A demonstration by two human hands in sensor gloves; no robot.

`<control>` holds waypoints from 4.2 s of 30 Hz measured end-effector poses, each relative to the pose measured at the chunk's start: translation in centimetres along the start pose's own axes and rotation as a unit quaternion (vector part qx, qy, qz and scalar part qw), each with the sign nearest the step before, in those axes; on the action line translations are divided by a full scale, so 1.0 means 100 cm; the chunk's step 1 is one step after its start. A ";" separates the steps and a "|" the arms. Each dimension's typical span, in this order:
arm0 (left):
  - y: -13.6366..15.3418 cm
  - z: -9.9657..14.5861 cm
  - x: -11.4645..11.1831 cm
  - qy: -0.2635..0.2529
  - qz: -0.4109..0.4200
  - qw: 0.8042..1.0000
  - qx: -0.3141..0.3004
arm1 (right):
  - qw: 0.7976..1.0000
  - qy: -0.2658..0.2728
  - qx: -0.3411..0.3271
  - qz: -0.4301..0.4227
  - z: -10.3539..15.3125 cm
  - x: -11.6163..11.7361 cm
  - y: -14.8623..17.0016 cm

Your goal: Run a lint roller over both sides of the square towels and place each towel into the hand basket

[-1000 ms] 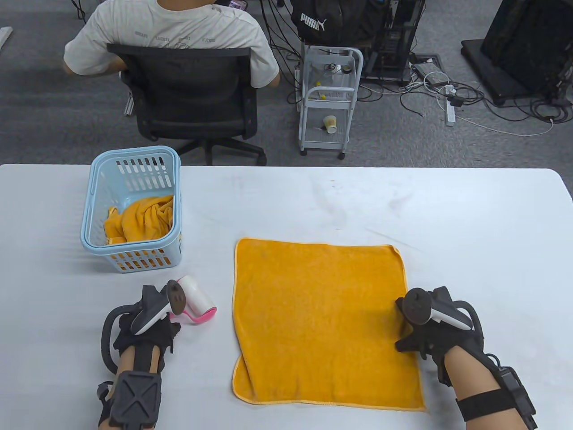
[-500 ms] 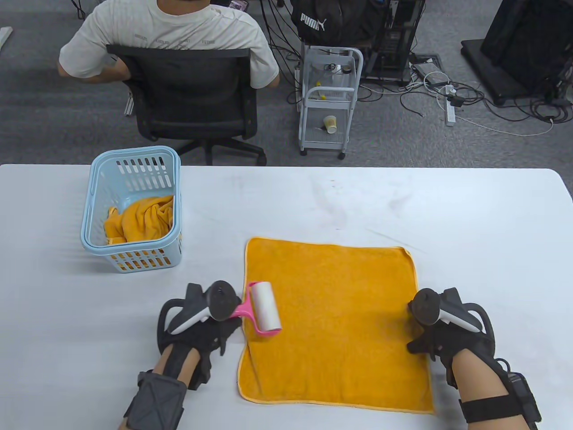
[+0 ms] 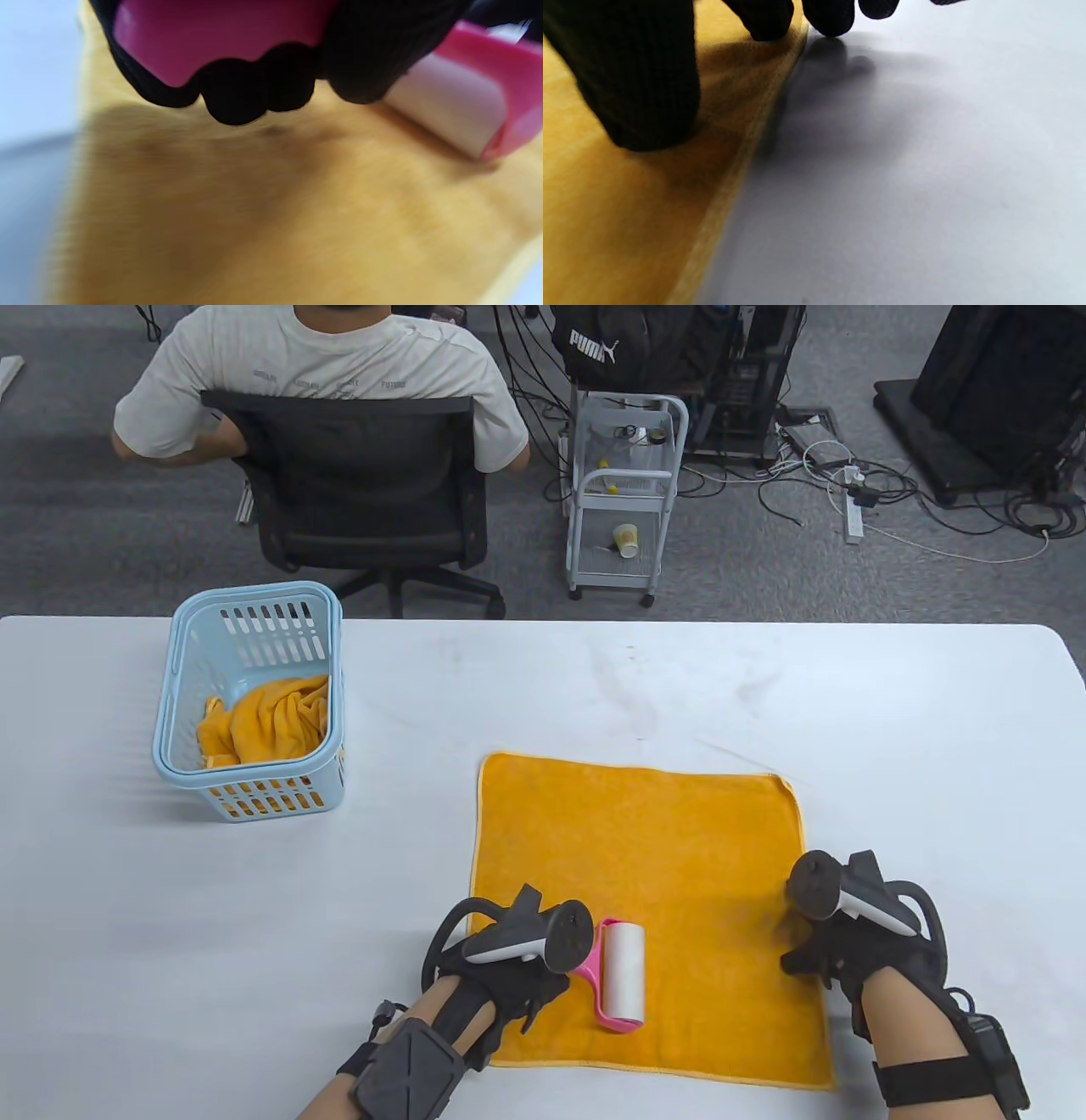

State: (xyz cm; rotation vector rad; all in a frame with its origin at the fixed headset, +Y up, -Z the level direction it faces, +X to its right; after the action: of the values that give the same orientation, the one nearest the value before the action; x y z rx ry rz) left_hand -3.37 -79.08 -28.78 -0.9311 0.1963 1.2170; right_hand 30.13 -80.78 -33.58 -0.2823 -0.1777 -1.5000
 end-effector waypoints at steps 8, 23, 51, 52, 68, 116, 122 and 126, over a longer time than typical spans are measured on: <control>0.080 0.040 -0.016 0.032 -0.090 0.981 0.169 | 1.000 0.000 0.000 0.000 0.000 0.000 -0.001; -0.088 -0.014 0.027 -0.025 -0.004 0.995 -0.101 | 1.000 -0.001 -0.001 -0.007 0.001 0.001 0.000; -0.020 -0.042 0.051 -0.040 0.020 0.999 -0.004 | 1.000 0.002 0.001 -0.006 0.003 0.002 0.000; -0.018 -0.044 0.051 -0.038 0.006 0.999 0.011 | 1.000 0.002 0.000 -0.006 0.003 0.002 0.000; 0.076 -0.001 0.056 -0.043 0.040 0.989 0.139 | 1.000 0.001 0.001 -0.004 0.003 0.002 -0.001; 0.053 0.005 0.023 0.014 -0.086 0.977 0.194 | 1.000 0.000 -0.003 -0.009 0.002 0.002 -0.001; 0.038 0.011 0.025 0.005 -0.001 0.994 0.107 | 1.000 0.000 -0.002 -0.009 0.002 0.002 -0.001; -0.018 0.003 0.037 -0.025 0.062 0.998 -0.009 | 1.000 -0.001 -0.001 -0.010 0.002 0.002 -0.001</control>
State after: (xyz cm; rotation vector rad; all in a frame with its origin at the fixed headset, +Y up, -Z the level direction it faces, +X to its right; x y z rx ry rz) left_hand -0.50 -76.33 -29.84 -0.9132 0.2063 1.3578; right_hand 30.05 -80.92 -33.28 -0.2844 -0.1797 -1.5205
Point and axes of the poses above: the tracker on the back of each hand, its own y axis roughly to the little-finger side, its own z axis roughly from the fingertips to the wrist, x = y × z, the point moved 5 cm from there along -z, roughly from the wrist to the fingertips, and after that the axes turned 13 degrees about y, right-handed, at the moved point
